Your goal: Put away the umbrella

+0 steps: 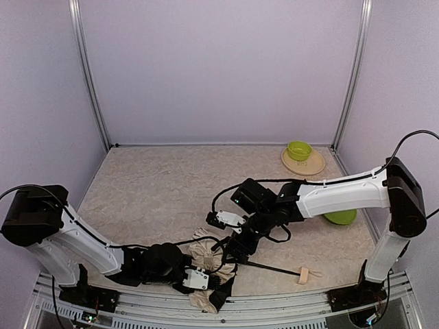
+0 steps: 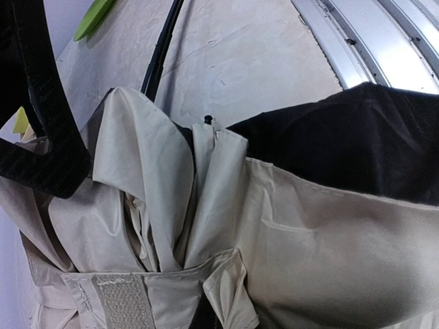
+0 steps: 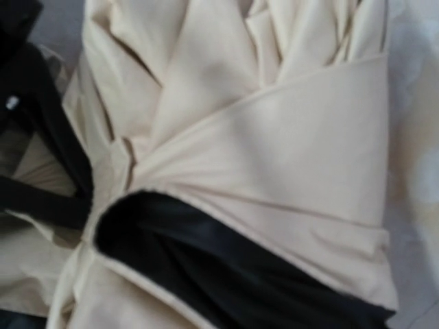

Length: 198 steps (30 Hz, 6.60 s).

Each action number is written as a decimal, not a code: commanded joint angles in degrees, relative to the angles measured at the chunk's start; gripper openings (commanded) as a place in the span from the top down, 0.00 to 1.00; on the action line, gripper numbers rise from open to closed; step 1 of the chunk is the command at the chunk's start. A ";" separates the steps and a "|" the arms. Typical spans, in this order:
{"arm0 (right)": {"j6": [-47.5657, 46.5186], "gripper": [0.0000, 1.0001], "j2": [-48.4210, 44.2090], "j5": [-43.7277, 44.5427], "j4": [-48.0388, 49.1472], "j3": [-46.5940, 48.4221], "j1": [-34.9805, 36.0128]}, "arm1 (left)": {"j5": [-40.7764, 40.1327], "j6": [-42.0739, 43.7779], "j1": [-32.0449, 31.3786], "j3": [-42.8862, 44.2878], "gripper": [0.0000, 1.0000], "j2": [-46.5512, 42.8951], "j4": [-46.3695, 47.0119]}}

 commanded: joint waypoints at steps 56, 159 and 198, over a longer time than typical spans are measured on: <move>8.49 1.00 -22.97 10.72 25.19 -12.02 -8.65 | -34.17 19.68 -8.57 8.79 1.00 -2.99 1.29; -22.83 1.00 -31.43 -28.95 -9.01 20.80 -11.86 | 24.78 -15.21 21.10 19.36 1.00 -9.86 1.27; -8.94 1.00 -6.42 -18.22 1.04 -3.94 -12.50 | 13.17 22.09 5.91 20.62 1.00 -18.27 1.21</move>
